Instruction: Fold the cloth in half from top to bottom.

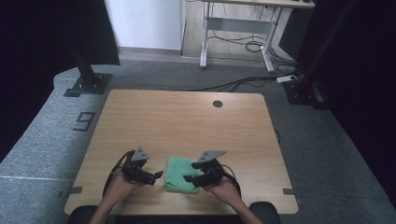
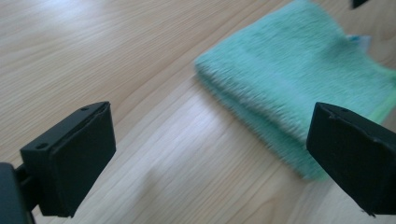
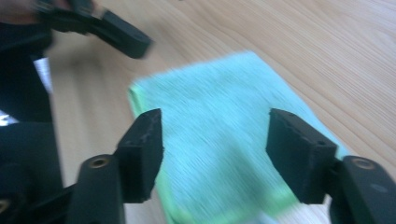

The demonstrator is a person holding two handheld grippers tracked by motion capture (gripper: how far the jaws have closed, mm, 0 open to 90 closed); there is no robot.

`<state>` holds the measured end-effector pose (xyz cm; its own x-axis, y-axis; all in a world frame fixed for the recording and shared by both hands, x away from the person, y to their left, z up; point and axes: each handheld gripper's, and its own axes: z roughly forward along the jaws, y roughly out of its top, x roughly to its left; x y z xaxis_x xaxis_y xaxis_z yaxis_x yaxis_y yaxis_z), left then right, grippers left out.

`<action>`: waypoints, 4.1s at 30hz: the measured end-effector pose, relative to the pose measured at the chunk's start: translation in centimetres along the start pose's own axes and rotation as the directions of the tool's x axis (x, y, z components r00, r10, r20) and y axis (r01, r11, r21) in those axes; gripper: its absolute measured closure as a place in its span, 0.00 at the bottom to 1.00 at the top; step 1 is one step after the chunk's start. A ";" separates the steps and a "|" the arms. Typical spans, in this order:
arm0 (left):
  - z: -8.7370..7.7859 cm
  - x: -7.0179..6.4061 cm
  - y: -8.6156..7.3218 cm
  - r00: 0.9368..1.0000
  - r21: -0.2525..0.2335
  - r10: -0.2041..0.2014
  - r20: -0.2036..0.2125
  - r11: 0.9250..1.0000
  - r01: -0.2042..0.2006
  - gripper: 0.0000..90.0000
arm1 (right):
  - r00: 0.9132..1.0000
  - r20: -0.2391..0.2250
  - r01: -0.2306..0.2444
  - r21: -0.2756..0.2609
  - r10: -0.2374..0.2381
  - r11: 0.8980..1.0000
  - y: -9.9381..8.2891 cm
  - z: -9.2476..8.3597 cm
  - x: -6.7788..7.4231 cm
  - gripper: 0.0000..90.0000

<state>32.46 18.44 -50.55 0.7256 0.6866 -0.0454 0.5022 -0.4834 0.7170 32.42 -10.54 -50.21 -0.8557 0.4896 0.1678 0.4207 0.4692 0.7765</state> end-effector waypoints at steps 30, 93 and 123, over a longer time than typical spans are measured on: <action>3.2 -2.1 -1.9 0.990 0.139 0.103 -0.092 0.986 -0.090 0.01 | 0.978 0.208 0.005 0.111 -0.029 0.994 -4.9 0.8 -0.4 0.26; 9.4 5.7 3.9 0.981 0.084 -0.069 -0.182 0.993 0.085 0.01 | 0.946 0.318 -0.094 0.074 0.066 0.993 -0.4 3.6 -10.7 0.30; 8.8 4.3 4.4 0.988 0.086 -0.026 -0.154 0.996 0.040 0.02 | 0.947 0.313 -0.098 0.079 0.069 0.992 0.1 4.4 -9.8 0.28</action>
<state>41.90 14.46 -53.67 0.6311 0.7745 0.0432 0.5693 -0.5002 0.6524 42.18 -12.07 -54.51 -0.6871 0.7262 0.0226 0.5252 0.4750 0.7061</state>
